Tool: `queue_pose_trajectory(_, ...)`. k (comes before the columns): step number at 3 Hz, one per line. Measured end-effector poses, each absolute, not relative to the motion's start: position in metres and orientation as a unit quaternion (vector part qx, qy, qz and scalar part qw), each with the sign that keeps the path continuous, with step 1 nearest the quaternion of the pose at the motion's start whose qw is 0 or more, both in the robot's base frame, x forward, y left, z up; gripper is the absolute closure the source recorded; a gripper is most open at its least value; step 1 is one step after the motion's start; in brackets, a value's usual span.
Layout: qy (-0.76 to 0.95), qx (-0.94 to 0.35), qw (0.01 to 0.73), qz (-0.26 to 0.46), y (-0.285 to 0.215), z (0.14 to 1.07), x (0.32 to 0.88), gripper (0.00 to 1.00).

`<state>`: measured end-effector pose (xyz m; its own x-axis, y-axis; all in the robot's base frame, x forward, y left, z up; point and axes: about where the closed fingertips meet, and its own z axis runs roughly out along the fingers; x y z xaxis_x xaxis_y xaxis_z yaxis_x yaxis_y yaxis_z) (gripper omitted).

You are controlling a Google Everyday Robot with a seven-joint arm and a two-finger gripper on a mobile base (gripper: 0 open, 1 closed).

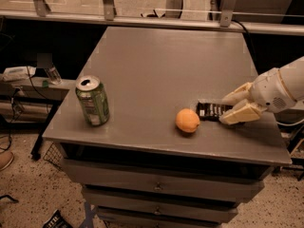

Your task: Move rxbar chocolate near orange

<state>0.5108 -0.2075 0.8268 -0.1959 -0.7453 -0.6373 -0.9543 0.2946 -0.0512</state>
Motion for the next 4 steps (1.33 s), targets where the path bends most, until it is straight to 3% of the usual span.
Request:
queue_pose_trajectory(1, 0.751, -0.566, 0.286, 0.183, -0.206, 0.826, 0.511, 0.00)
queue_pose_trajectory(2, 0.752, -0.567, 0.291, 0.169, -0.209, 0.834, 0.509, 0.00)
queue_pose_trajectory(4, 0.769, -0.543, 0.334, 0.033, -0.269, 0.927, 0.479, 0.00)
